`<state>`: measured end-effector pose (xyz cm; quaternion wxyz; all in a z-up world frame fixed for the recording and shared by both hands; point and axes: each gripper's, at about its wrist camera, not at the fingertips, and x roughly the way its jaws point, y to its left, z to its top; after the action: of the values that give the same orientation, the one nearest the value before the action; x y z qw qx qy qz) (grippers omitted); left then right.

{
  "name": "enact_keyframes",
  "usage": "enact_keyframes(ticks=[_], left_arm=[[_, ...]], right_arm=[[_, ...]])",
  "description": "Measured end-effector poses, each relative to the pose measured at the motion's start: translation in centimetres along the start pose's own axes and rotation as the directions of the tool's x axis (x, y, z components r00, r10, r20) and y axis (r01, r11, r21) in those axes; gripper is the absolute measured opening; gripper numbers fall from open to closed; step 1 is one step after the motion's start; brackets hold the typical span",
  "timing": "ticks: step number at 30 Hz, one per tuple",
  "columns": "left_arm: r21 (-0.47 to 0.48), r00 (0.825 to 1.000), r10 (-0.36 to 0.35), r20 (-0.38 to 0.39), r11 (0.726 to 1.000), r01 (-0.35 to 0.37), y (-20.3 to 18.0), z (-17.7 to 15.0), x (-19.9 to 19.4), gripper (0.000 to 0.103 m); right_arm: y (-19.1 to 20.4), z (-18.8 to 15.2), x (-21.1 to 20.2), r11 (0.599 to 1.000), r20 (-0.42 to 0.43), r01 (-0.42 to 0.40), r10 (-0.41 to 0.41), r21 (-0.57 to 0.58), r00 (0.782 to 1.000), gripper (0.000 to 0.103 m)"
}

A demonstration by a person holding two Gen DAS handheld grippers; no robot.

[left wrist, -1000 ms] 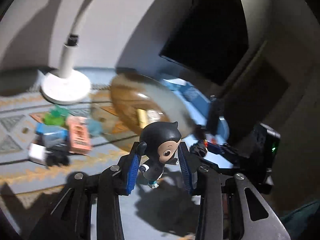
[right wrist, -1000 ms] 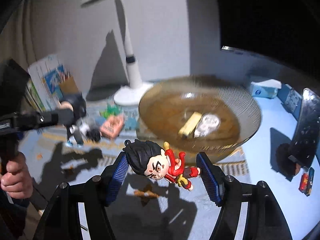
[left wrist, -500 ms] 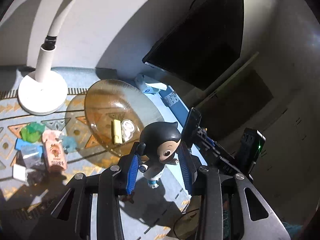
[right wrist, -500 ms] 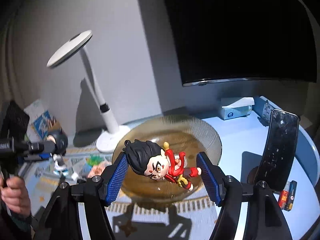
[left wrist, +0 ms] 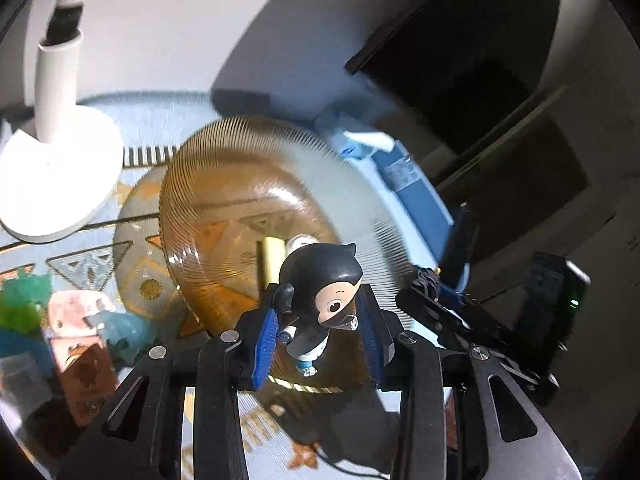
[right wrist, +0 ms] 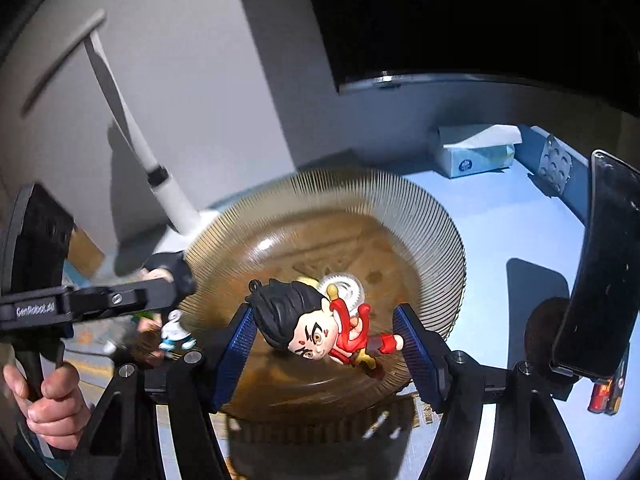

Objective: Organize rigid objects
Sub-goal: 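Open both tools to drop the doll and figurine into the bowl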

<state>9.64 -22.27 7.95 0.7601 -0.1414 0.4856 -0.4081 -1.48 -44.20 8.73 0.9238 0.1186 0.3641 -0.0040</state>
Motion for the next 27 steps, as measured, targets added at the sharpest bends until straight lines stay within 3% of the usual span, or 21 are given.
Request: enact_keyframes(ticks=[6,8,12,13,15,20,27], left_arm=[[0.032,0.999,0.042,-0.029,0.999,-0.041,-0.4,0.2,2.4,0.034],[0.068,0.996,0.088,-0.027,0.994,-0.086,-1.1,0.2,2.8,0.036],[0.182,0.989,0.141,0.049,0.972,-0.147,-3.3,0.0,1.1,0.050],[0.206,0.985,0.155,0.072,0.964,-0.167,-4.0,0.1,0.4,0.065],[0.228,0.976,0.159,0.146,0.955,-0.190,-5.0,0.1,-2.0,0.081],[0.249,0.945,0.142,0.294,0.943,-0.219,-6.8,-0.9,-8.7,0.084],[0.222,0.869,0.226,0.440,0.910,-0.349,-7.3,-4.5,-17.5,0.084]], right_arm=[[0.5,-0.6,1.7,0.992,-0.042,0.093,-0.096,-0.084,0.994,0.069],[0.4,-0.7,1.8,0.991,-0.052,0.098,-0.103,-0.092,0.993,0.069],[-0.1,-0.6,1.0,0.994,-0.042,0.077,-0.080,-0.076,0.996,0.070],[-0.3,-0.4,0.2,0.995,-0.020,0.074,-0.075,-0.065,0.997,0.071],[-0.7,0.0,-1.5,0.997,0.027,0.061,-0.060,-0.037,0.998,0.073],[-0.8,0.9,-6.0,0.999,0.137,0.034,-0.034,0.003,0.990,0.080],[2.4,0.6,-10.6,0.999,0.214,-0.007,0.018,-0.054,0.977,0.084]])
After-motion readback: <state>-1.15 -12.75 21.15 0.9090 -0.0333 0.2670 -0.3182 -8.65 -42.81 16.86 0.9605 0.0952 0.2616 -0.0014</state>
